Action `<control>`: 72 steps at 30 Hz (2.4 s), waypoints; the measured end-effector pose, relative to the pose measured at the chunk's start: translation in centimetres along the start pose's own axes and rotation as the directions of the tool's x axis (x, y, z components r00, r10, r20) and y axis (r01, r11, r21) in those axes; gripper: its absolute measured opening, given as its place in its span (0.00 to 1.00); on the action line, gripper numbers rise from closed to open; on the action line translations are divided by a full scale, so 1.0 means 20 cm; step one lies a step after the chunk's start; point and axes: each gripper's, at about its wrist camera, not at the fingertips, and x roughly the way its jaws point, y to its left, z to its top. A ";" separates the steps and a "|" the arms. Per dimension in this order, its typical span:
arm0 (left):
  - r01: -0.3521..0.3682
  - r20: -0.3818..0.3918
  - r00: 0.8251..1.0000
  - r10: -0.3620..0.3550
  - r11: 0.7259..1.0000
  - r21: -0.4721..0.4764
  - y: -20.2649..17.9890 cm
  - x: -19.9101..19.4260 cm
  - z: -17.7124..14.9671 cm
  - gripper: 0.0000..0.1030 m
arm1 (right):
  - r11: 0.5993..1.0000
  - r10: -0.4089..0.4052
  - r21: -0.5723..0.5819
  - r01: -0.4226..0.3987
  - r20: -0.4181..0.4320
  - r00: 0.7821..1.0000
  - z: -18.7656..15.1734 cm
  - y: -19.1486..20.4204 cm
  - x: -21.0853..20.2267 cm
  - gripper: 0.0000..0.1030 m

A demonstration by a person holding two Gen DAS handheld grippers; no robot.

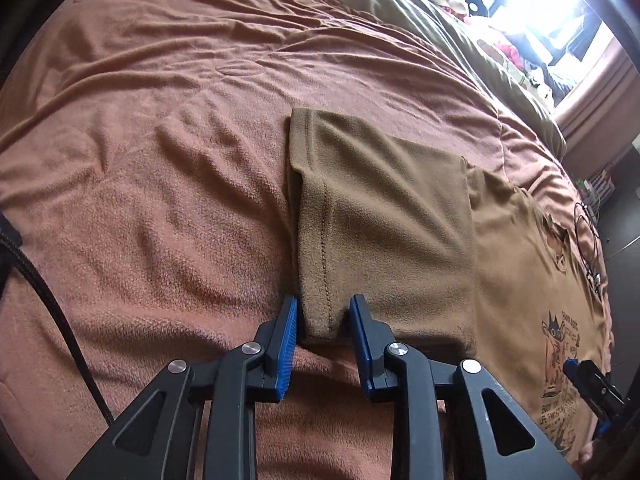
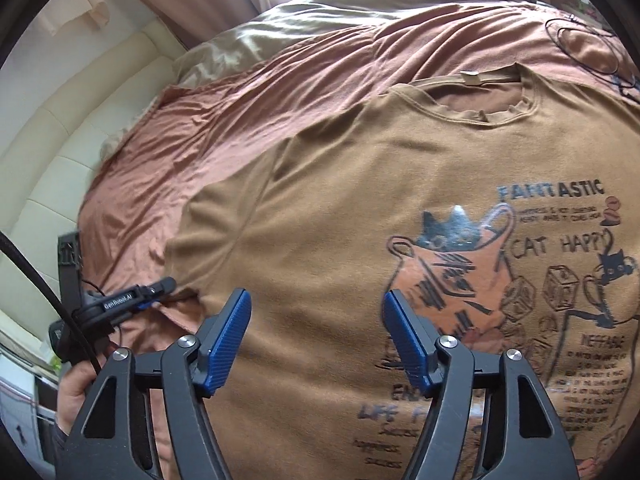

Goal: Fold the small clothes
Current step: 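Grasp the shirt side edge with the left gripper and fold it inward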

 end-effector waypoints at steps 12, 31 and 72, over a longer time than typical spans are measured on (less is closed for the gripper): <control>0.035 0.003 0.999 -0.035 0.994 -0.099 0.02 0.01 0.00 0.07 | 0.997 0.059 0.052 -0.057 -0.030 0.998 0.04 0.04 0.11 0.39; 0.155 0.083 0.985 -0.154 0.988 -0.006 -0.14 -0.20 0.17 0.06 | 0.918 0.301 0.303 -0.254 -0.120 0.946 0.07 0.07 0.64 0.05; 0.171 0.013 0.984 -0.177 0.966 0.191 -0.55 -0.28 0.00 0.52 | 0.917 0.228 0.332 -0.221 0.019 0.974 0.02 -0.25 0.14 0.72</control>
